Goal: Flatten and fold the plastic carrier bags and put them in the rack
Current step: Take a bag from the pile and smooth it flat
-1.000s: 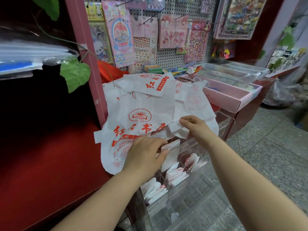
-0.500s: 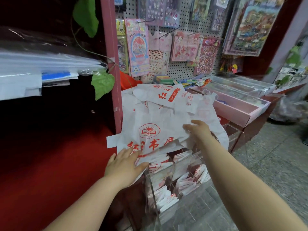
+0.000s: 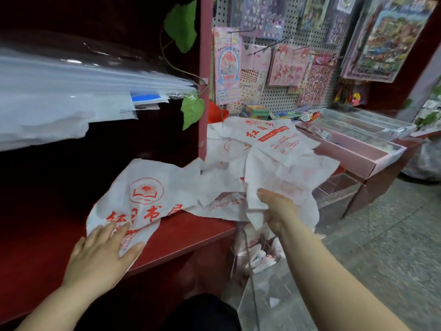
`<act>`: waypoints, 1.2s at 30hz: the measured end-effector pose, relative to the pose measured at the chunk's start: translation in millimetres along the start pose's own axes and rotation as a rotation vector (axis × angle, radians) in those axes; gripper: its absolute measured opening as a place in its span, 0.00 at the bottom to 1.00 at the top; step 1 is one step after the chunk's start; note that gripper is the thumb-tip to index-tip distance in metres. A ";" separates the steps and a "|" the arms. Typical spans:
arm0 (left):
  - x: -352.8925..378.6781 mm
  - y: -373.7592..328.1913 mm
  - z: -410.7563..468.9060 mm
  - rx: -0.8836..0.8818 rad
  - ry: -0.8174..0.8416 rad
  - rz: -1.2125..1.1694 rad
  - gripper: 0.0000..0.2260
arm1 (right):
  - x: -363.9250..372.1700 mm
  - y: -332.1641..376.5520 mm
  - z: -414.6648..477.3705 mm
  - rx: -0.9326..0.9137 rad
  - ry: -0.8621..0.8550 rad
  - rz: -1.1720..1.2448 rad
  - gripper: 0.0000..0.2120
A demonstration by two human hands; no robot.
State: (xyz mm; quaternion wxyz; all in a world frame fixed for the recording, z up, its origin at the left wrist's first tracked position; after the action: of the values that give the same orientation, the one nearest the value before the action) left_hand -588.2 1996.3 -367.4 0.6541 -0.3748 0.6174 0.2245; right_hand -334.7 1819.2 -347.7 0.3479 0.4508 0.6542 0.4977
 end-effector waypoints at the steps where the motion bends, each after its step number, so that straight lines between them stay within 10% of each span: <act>1: -2.1 10.7 -3.3 -0.023 -0.011 -0.003 0.28 | 6.3 -4.5 -8.7 -0.003 0.014 -0.019 0.08; 25: -28.1 182.9 -29.5 -0.320 -0.328 -0.231 0.24 | 290.3 -19.5 -117.4 -0.143 0.570 -0.669 0.14; 28: -26.7 185.6 -26.3 -0.312 -0.310 -0.186 0.25 | 309.6 -8.9 -103.4 -0.291 0.550 -0.985 0.16; 36: -32.0 183.4 -25.4 -0.285 -0.308 -0.203 0.28 | 291.9 -11.3 -84.0 -0.362 0.376 -0.740 0.24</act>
State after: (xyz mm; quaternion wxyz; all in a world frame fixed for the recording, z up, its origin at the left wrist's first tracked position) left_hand -747.6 2095.6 -374.1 0.7004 -0.4848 0.4316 0.2971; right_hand -516.0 2063.0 -338.5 0.4509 0.0201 0.7255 0.5195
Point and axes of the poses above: each hand's wrist, its own z-axis towards the middle knuckle, its own x-axis out of the palm, y = z × x, the point moved 2 cm from there along z, towards the middle knuckle, and after that the axes turned 8 degrees about -z, right-handed, at the moved point
